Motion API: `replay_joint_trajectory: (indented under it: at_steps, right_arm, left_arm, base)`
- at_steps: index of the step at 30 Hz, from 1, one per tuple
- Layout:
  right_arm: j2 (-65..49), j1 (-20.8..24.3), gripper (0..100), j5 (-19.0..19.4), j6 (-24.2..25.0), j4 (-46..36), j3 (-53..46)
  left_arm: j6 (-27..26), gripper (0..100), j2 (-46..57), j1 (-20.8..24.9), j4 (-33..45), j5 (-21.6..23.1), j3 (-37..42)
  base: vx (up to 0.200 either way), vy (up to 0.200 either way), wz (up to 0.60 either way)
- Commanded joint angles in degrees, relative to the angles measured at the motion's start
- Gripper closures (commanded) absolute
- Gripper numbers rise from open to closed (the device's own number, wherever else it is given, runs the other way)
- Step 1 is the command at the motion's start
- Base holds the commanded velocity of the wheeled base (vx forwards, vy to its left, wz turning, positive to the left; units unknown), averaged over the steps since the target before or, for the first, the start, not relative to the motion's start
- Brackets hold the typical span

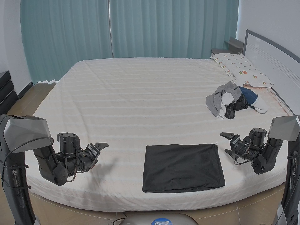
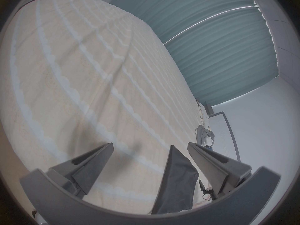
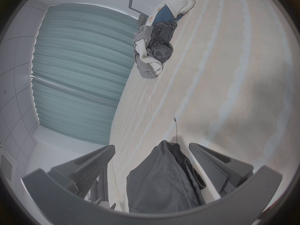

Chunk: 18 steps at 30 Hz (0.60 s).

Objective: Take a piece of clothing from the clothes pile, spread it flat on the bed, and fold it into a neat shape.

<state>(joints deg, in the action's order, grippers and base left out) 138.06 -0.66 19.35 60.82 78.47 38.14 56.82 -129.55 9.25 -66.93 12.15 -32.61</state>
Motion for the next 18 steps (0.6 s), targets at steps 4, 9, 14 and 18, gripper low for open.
replay_joint_trajectory:
  at_steps: [4, 9, 14, 18]
  right_arm:
    - [0.2, 0.1, 0, 0.0, -0.1, 0.0, 0.0]
    - [0.2, 0.1, 0, 0.0, -0.1, 0.0, 0.0]
    - [0.2, 0.1, 0, -0.1, -0.1, 0.0, 0.0]
    - [0.2, 0.2, 0, -0.1, -0.1, 0.0, 0.0]
  left_arm:
    - [0.0, 0, -0.1, 0.5, 0.0, 0.0, -0.3]
    - [0.0, 0, -0.2, 1.6, 0.0, 0.0, -0.7]
    - [0.0, 0, -0.2, 2.2, 0.1, 0.0, -0.7]
    - [0.0, 0, -0.4, 2.7, 0.0, -0.2, -0.7]
  base:
    - [0.000, -0.200, 0.00]
    - [0.000, -0.200, 0.00]
    - [0.000, -0.200, 0.00]
    - [0.000, -0.200, 0.00]
